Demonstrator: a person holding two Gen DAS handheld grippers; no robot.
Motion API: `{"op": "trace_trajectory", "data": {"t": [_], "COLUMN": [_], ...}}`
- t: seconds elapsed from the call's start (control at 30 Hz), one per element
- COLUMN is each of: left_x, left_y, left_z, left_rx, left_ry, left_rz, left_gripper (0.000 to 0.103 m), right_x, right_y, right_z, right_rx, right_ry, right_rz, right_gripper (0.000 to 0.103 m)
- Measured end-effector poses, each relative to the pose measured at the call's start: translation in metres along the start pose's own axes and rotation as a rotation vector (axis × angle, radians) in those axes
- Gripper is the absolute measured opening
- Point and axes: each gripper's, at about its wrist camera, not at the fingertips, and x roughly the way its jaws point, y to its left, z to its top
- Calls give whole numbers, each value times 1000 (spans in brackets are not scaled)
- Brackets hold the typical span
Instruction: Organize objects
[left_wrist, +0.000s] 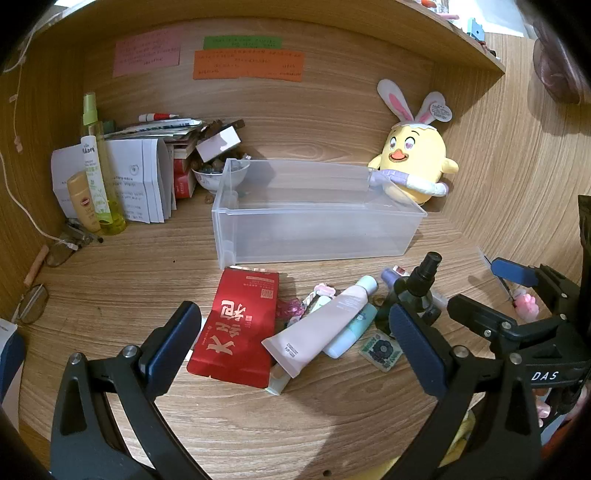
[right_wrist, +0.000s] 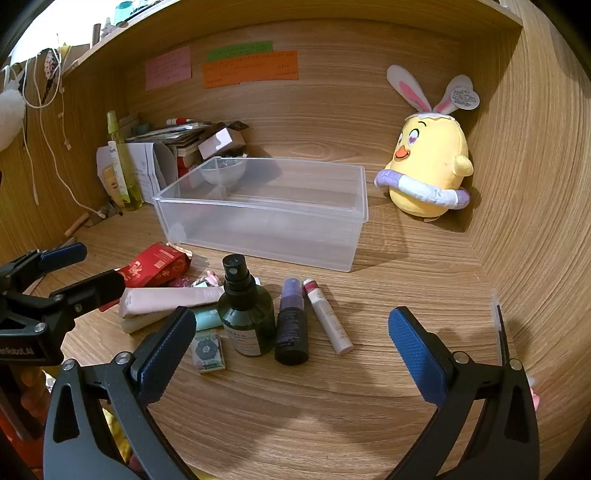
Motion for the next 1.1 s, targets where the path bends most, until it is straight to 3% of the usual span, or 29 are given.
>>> {"op": "trace_trajectory", "data": {"t": [1.1], "left_x": [-8], "left_y": [2], "left_z": [2], "left_rx": [-3], "left_ry": [-10], "left_rz": [-25], "left_gripper": [103], "right_x": [-1], "right_y": [2], "right_z": [2], "right_rx": [4], "right_ry": [3], "right_rz": [22], "right_gripper": [103]}}
